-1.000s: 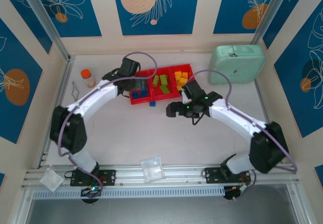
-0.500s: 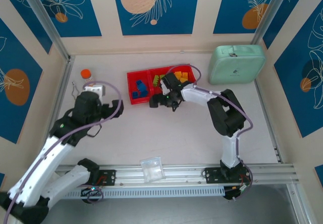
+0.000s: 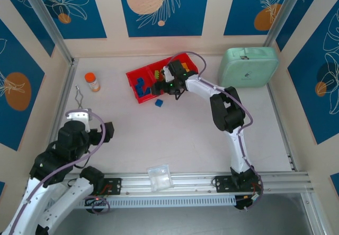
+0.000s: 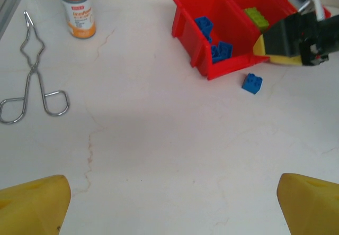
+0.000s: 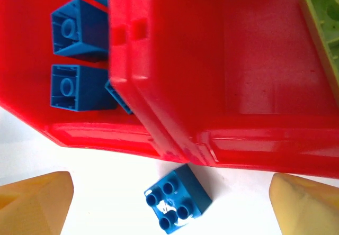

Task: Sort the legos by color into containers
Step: Move the container to the top-center of the table, then pick up the lego from the center of the table.

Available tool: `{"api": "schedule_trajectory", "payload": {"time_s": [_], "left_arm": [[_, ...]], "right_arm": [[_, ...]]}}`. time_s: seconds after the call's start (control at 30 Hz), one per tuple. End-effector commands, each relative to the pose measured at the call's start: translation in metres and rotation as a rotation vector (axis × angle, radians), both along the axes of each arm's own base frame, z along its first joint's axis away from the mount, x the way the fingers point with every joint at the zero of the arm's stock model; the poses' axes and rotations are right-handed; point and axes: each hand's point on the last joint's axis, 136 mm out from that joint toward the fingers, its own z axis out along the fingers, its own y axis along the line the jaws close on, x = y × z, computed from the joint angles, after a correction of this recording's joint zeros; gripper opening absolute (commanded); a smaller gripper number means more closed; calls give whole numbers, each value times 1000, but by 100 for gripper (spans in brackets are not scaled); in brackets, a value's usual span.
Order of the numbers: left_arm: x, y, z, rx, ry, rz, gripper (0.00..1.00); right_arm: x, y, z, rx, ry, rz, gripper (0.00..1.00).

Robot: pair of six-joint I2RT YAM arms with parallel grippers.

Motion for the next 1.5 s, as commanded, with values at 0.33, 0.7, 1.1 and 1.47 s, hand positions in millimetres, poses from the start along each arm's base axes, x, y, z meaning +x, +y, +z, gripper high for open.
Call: {"api": "schedule_trajectory", "payload": {"time_s": [0.33,0.7,1.1,1.47], "left_arm": [[-7,4,-1,-5,-41,-12,99],[-9,5,-1,-7,-54,-11,99],[-8,5,-2,-2,-57,-9,99],[-8,8,-1,-2,-64,3,99]], "right_arm": [[-39,-3,-43,-232,-112,245,90],[-44,17,-64,-436,-254,451,82],[-50,12,-74,-618,-303,479,46],[-45,29,20,-495,-409,366,27]]}}
